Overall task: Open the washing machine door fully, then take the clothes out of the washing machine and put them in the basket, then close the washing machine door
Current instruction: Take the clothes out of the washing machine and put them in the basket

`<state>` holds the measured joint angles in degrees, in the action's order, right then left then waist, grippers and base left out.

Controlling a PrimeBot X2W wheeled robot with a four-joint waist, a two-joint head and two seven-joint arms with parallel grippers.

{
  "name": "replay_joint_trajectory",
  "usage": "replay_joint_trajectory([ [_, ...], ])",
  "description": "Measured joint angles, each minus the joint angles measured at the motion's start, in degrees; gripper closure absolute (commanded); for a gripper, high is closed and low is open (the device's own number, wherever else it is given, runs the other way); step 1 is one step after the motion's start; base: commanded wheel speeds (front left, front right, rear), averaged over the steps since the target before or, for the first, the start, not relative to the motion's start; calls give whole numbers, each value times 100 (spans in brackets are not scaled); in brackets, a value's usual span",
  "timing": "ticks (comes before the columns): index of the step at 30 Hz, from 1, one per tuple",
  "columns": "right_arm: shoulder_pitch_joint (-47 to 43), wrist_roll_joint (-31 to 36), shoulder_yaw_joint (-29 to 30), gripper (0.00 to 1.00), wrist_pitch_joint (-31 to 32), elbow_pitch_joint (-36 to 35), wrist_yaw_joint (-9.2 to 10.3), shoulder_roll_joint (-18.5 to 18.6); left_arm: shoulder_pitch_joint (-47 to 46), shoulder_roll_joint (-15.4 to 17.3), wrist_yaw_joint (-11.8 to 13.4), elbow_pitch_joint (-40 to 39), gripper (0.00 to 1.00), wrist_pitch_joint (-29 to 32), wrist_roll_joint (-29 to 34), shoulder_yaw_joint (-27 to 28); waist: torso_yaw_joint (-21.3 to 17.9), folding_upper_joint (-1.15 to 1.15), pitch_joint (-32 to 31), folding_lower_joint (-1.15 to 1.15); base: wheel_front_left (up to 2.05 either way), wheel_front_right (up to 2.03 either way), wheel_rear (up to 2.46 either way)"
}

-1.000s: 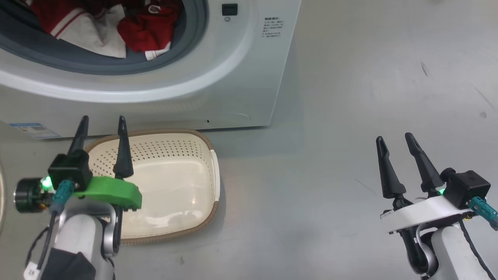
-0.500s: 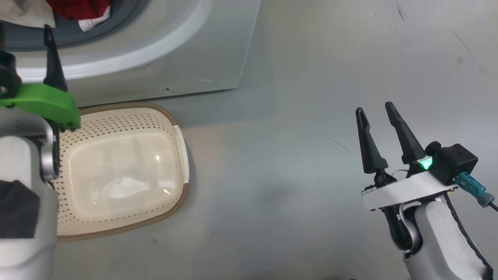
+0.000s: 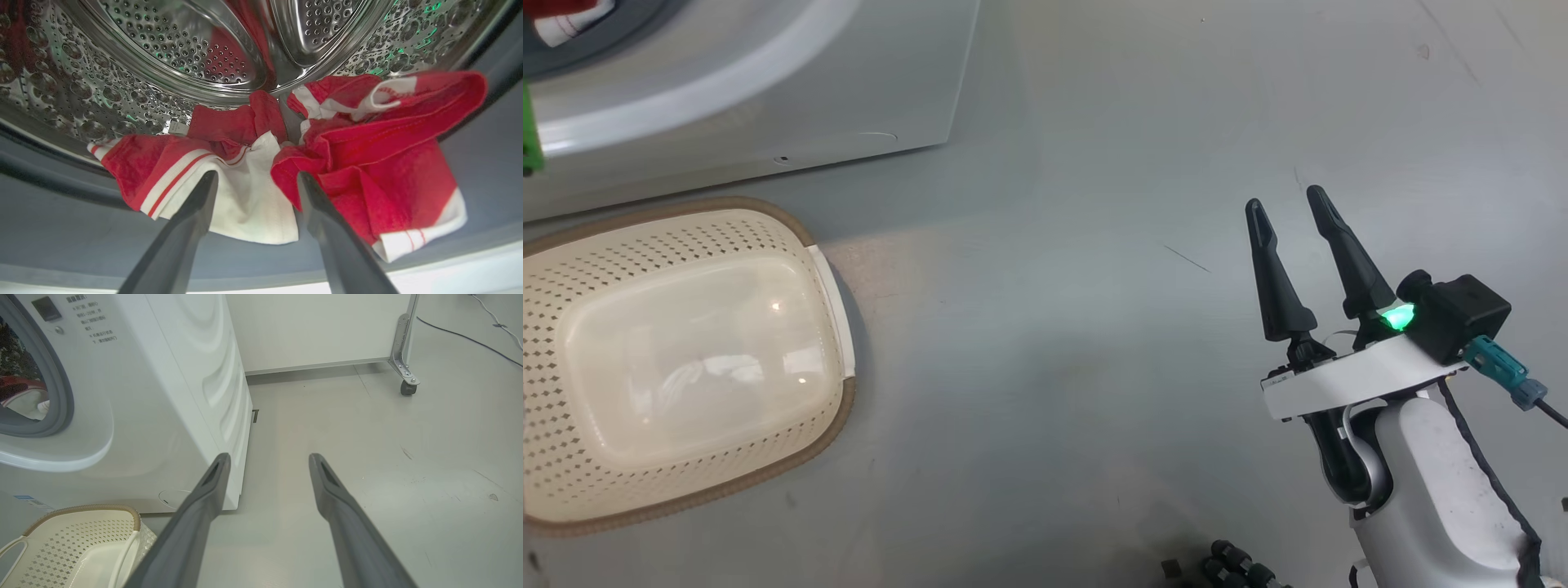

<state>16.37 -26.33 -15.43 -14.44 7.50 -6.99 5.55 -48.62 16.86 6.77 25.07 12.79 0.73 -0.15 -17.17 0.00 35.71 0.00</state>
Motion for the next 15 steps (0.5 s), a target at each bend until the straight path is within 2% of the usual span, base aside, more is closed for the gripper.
replay_joint_trajectory([
  [15, 242, -159, -133, 0, -1, 41, 0, -48, -1046, 439, 0, 593, 0, 810, 637, 185, -249, 0, 383, 0, 0, 0, 0],
])
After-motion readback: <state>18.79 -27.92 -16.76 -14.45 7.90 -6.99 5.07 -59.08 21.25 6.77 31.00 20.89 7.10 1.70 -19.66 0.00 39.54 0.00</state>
